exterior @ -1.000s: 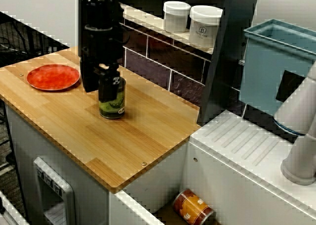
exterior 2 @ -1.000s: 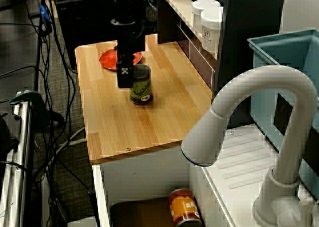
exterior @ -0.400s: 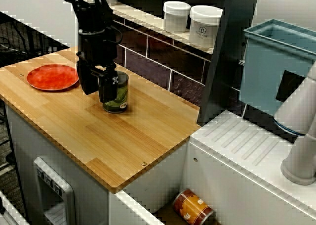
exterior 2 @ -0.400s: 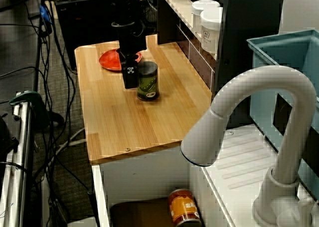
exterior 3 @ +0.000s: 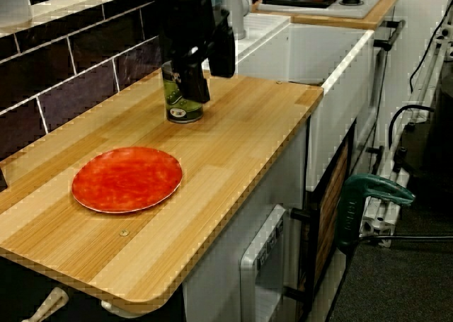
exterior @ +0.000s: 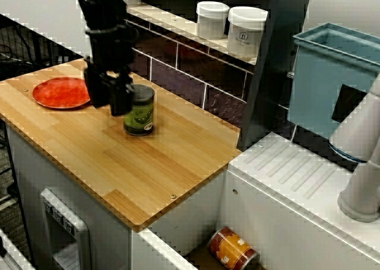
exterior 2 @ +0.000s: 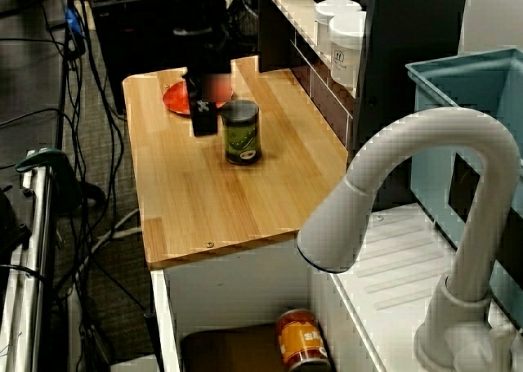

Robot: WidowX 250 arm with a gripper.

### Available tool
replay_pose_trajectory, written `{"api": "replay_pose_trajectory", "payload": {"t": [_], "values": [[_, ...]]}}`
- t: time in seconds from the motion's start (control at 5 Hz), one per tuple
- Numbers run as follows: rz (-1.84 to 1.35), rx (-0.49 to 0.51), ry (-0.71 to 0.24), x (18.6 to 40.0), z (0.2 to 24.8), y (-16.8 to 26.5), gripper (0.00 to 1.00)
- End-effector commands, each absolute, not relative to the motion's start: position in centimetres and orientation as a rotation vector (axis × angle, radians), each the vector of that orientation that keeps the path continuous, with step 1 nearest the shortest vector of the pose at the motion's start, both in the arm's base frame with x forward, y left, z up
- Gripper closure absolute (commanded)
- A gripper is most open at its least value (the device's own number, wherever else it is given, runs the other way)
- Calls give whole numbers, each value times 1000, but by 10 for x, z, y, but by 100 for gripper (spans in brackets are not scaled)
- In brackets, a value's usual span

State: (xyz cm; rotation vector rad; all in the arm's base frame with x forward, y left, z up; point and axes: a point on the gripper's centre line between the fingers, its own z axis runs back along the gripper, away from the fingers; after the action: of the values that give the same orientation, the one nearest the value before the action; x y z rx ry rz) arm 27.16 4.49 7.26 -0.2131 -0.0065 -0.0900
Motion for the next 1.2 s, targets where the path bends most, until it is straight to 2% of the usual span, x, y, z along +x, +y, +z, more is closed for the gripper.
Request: {"api": "replay_pose_trajectory", "payload": {"t": [0.0, 0.2, 0.8, 1.0], "values": [[-101, -223, -101, 281, 116, 60, 0], [-80, -209, -132, 295, 119, 58, 0], [-19, -199, -190, 361, 124, 53, 0], [-15, -186, -189, 364, 112, 46, 0]]}}
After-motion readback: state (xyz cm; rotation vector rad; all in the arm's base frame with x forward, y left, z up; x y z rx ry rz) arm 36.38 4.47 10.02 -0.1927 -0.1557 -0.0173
